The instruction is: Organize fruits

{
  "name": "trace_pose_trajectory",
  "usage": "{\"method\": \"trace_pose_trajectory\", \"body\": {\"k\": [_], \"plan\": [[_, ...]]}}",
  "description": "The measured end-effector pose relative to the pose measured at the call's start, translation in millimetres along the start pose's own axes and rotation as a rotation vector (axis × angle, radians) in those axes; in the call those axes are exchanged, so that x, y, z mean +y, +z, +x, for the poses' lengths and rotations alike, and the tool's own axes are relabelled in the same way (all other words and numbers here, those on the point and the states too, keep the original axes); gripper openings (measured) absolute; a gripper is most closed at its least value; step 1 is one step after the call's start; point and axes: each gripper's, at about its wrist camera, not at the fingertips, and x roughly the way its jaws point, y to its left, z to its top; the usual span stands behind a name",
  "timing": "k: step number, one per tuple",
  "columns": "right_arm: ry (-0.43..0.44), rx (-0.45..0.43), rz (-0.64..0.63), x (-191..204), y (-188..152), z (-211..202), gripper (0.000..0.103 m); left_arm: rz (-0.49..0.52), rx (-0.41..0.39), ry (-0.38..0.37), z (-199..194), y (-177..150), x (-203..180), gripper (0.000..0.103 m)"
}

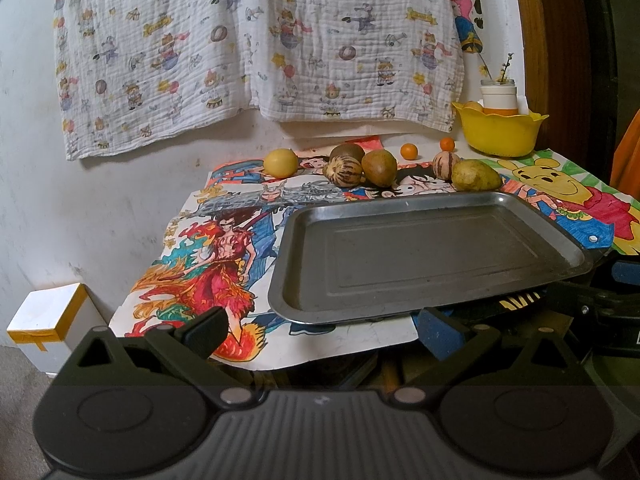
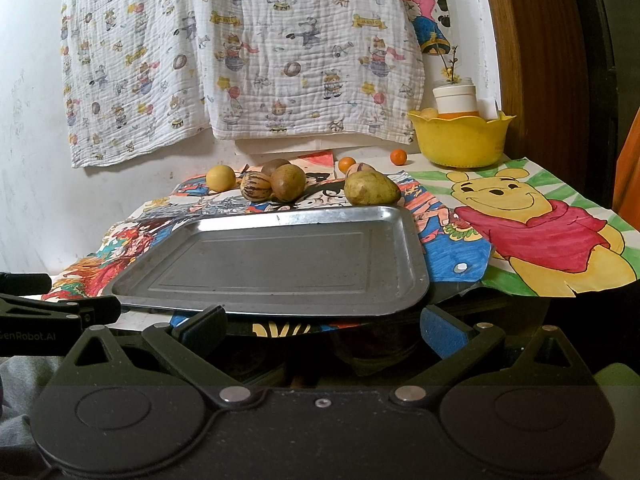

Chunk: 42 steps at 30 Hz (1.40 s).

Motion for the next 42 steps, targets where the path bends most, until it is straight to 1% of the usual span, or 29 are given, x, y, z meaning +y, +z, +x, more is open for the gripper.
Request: {"method": "trace_pose_trajectory", "body": {"k": [10, 21, 26, 29, 34, 38, 42], "plan": [[0.004, 0.004, 0.004, -1, 1, 0, 0.103, -0.008, 0.007, -0.004, 2, -1, 2, 0.103], [-0.001, -0.013, 0.04, -6, -2, 3, 0.103, 0.003, 0.01, -0.024, 8, -1, 2, 0.103], [-0.005, -0.036, 0.035, -7, 7, 10, 0.103, 0.012, 0.0, -0.038, 12, 3, 2, 0.103], [-0.006, -0.056, 0.012, -7, 16, 15, 0.103, -0.008, -0.004, -0.047, 17, 9, 7, 0.103], [-0.013, -0.069, -0.066, -1, 34, 34, 0.103, -0.035, 0.017, -0.044, 36, 26, 23, 0.103], [-0.003, -0.057, -0.116, 4, 47, 52, 0.103, -0.037, 0.031, -0.035, 54, 42, 39, 0.103], [0.019, -0.042, -0.17, 10, 60, 71, 0.103, -0.032, 0.042, -0.045, 75, 59, 55, 0.103]]}}
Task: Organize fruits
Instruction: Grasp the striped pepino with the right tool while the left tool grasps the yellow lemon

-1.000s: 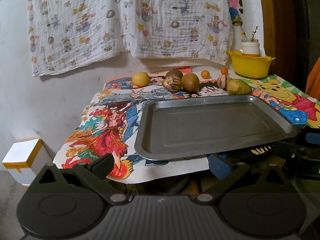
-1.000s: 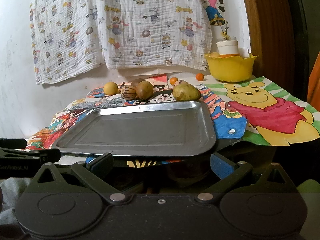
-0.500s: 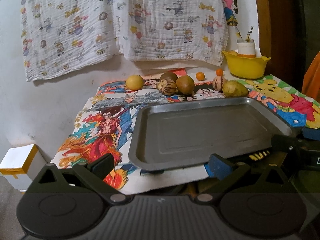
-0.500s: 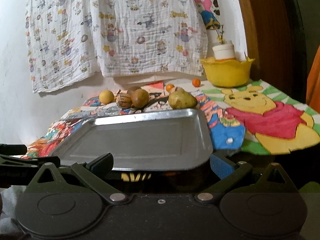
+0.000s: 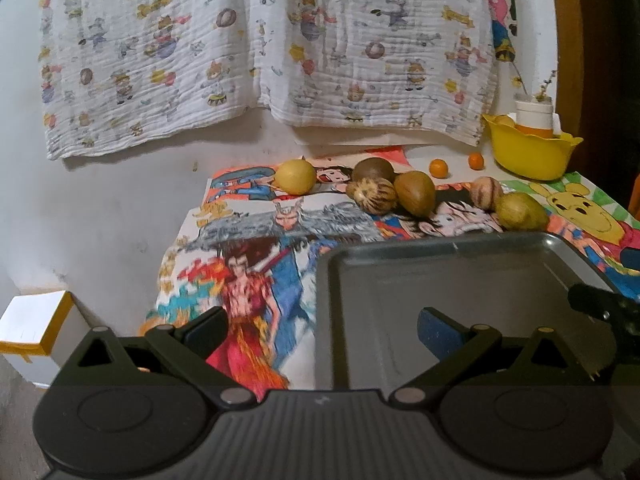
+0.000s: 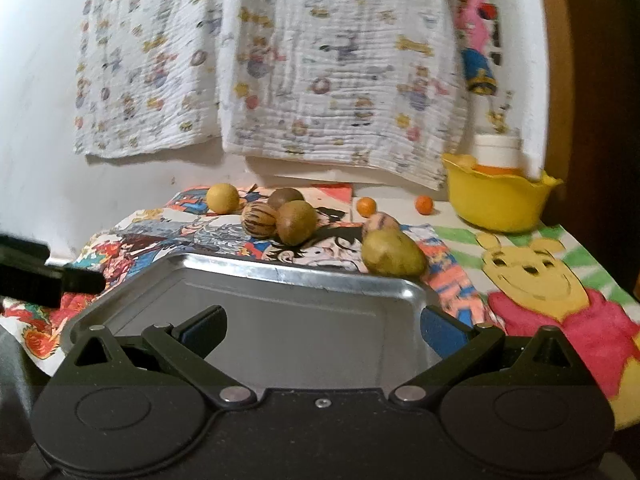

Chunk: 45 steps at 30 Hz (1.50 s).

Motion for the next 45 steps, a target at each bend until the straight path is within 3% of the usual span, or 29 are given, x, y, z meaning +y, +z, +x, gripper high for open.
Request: {"method": "trace_pose_trajectory", "body": {"k": [16, 25, 34, 45], "plan": [[0.166, 0.088, -0.335, 19, 63, 80, 0.103, -0.043, 0.089, -0.07, 98, 71, 55, 0.103], [0.267, 0.124, -0.366, 32, 98, 130, 0.102, 0.003, 0.05, -0.052, 153, 104, 69, 0.103], [0.279, 0.156, -0.472, 47, 107, 181, 0.099, 0.042, 0.086, -0.162, 218, 117, 83, 0.103], [0.282, 0.158, -0.616, 75, 110, 232, 0.089, 0.012, 0.075, -0.207, 269, 137, 86, 0.102]]}}
